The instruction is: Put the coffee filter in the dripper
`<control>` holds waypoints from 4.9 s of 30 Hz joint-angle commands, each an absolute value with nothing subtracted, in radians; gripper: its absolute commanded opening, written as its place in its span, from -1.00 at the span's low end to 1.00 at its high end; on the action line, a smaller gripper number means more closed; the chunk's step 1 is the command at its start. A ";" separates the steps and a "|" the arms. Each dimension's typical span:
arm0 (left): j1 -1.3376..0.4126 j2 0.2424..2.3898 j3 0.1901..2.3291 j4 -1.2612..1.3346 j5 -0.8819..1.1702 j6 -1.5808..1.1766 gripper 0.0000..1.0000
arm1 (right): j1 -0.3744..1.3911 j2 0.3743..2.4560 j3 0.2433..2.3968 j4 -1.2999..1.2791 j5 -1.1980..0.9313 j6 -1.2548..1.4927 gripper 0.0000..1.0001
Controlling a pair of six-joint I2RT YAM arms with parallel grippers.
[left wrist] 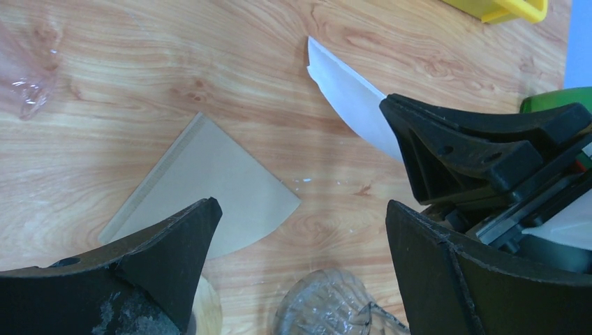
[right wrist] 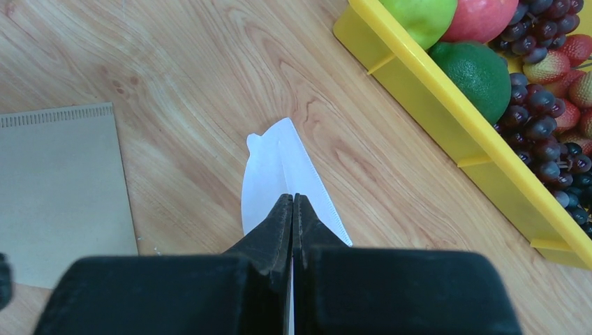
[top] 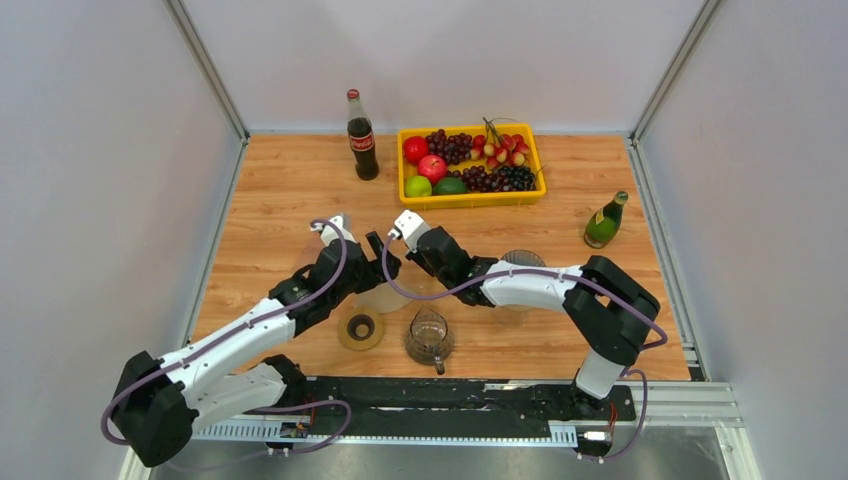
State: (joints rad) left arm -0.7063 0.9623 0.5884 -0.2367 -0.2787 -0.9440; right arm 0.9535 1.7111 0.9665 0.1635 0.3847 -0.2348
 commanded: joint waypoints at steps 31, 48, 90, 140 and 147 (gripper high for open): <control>-0.646 1.271 0.663 0.027 -0.174 -1.089 1.00 | 0.892 1.568 0.886 0.181 0.270 -0.006 -1.00; -0.646 1.468 0.687 0.192 -0.093 -1.216 0.79 | 0.878 1.549 0.881 0.196 0.327 0.039 -1.00; -0.646 1.722 0.753 0.423 -0.014 -1.353 -0.48 | 0.877 1.537 0.872 0.164 0.279 0.085 -1.00; -0.844 1.371 1.195 -0.534 -0.386 -0.713 -1.00 | 0.881 1.334 0.842 0.174 0.137 0.505 0.53; -0.850 1.356 1.185 -0.533 -0.405 -0.719 -1.00 | 0.881 1.362 0.865 0.124 0.276 0.552 0.45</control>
